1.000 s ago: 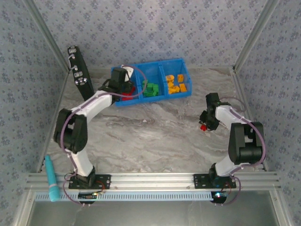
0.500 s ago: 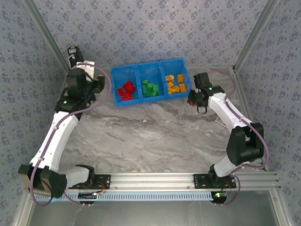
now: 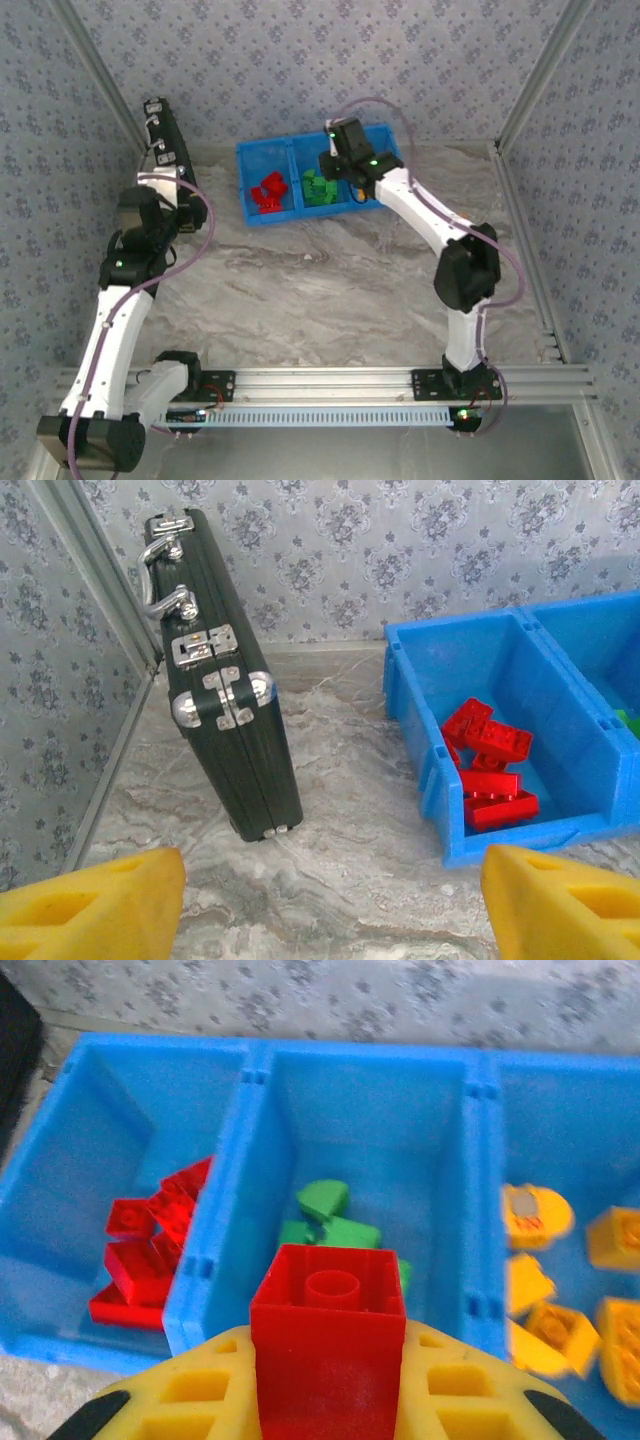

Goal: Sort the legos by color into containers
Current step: Place the lego in the container.

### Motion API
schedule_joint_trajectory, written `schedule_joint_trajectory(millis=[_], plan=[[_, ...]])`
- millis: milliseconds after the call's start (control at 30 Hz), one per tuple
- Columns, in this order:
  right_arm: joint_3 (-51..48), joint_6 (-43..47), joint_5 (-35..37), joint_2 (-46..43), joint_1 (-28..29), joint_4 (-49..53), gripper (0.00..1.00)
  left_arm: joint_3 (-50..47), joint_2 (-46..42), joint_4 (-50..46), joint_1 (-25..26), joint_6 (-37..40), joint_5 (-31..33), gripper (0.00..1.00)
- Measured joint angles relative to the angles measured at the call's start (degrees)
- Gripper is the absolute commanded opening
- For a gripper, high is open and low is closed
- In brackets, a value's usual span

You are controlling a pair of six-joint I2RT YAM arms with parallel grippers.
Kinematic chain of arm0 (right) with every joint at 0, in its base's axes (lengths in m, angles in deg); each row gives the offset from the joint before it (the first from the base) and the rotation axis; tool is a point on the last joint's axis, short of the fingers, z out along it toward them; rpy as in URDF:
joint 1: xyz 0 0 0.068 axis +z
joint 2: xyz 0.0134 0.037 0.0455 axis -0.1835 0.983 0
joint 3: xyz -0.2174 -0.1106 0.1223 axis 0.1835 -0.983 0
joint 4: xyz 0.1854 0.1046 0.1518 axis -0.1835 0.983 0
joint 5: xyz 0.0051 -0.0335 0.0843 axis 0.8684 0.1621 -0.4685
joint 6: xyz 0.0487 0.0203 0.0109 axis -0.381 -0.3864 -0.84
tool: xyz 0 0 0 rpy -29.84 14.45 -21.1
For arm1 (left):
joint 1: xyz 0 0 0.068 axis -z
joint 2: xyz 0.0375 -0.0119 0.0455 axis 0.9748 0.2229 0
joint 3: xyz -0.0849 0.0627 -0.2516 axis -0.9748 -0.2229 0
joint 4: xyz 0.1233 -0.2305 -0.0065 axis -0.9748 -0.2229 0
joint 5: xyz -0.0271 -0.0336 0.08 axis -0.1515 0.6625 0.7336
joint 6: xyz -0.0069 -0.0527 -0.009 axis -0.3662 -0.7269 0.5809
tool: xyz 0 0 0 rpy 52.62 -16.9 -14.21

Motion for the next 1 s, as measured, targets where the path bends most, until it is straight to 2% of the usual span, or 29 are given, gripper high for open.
schedule_joint_trajectory(millis=[300, 567, 833, 933, 1000], plan=[[14.56, 4.20, -4.17, 15.45, 3.17, -9.07, 0.20, -4.07, -3.91, -0.20, -0.61, -0.44, -0.17, 0.81], [20.70, 6.32, -7.58, 24.90, 4.66, -9.99, 0.23, -7.72, -4.74, 1.01, -1.07, -1.57, 1.95, 0.87], [26.56, 7.87, -9.03, 29.51, 5.53, -6.36, 0.40, -17.27, -4.72, 9.07, -2.05, -3.93, 12.31, 0.99], [27.71, 8.70, -9.05, 29.62, 5.51, -5.09, 0.45, -19.91, -2.82, 12.52, -3.26, -5.18, 15.82, 1.00], [28.00, 9.20, -9.05, 29.62, 5.44, -4.72, 0.52, -21.46, -1.07, 15.76, -3.69, -6.36, 17.51, 1.00]])
